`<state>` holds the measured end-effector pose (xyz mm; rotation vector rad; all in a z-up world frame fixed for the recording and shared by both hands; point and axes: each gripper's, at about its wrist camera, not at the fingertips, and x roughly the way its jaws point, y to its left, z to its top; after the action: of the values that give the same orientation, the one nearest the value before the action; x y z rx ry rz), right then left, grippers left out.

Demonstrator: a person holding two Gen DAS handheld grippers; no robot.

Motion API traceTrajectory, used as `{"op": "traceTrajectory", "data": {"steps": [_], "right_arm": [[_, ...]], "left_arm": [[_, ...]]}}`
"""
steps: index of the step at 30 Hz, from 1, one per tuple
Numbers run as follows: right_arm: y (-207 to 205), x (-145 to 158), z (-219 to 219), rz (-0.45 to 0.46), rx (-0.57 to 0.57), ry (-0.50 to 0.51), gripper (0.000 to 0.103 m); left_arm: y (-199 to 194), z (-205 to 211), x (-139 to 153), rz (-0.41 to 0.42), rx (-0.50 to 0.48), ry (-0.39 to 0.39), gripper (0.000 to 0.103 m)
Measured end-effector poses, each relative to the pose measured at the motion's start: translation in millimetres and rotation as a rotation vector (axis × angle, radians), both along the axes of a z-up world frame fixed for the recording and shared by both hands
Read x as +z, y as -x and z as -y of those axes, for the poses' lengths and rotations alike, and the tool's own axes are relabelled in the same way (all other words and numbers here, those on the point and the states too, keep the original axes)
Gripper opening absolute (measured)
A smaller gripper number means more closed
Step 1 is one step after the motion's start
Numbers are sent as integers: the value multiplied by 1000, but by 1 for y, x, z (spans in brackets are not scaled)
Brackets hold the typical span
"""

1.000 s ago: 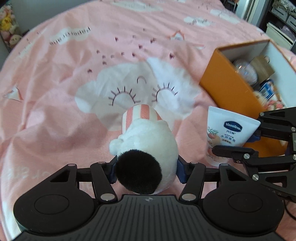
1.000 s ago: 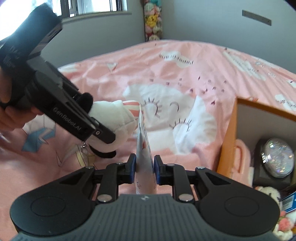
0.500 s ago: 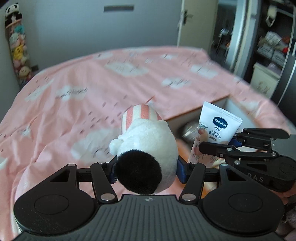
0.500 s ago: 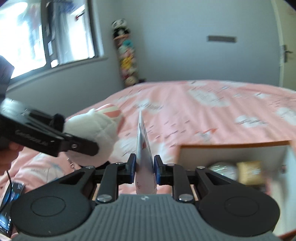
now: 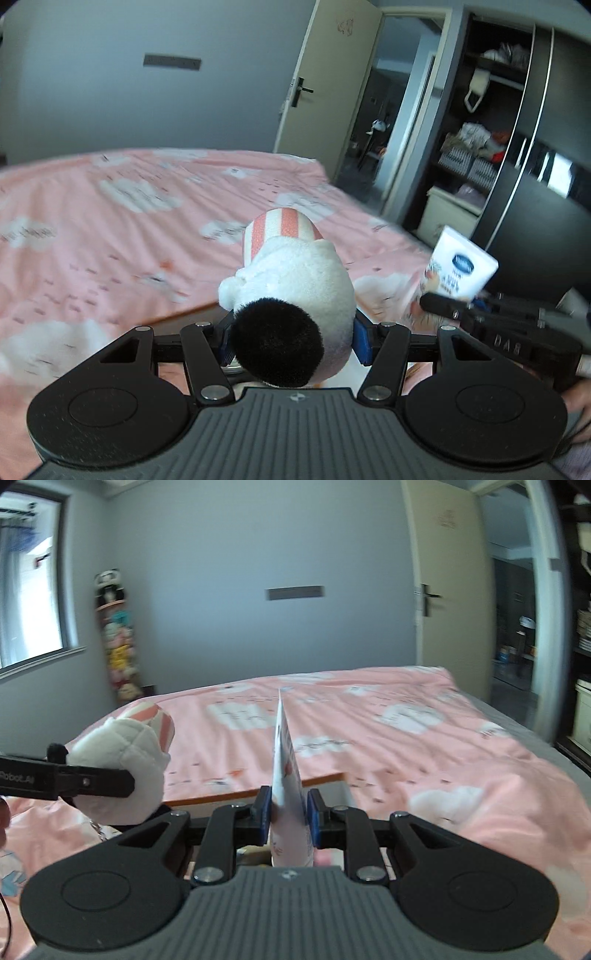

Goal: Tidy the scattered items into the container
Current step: 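Carry the panda plush over the shoebox while the right tool carries the card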

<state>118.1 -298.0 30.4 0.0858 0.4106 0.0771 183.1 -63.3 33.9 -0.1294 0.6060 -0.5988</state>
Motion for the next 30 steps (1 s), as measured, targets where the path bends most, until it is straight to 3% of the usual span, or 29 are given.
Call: {"op": "traceTrajectory", "data": {"steps": [6,14,30], "right_arm": [[-8,-15,21,-42,-40,-11,22],[-27,-43,41,-96,-50,-42,22],[-44,-68,62,-139,-49,-117,22]], "left_arm": [[-24,56,-43,-125,-36,34,68],[-44,101,-101,-257,-61,-10,68],[-71,131,-151,-391,-11,-20,69]]}}
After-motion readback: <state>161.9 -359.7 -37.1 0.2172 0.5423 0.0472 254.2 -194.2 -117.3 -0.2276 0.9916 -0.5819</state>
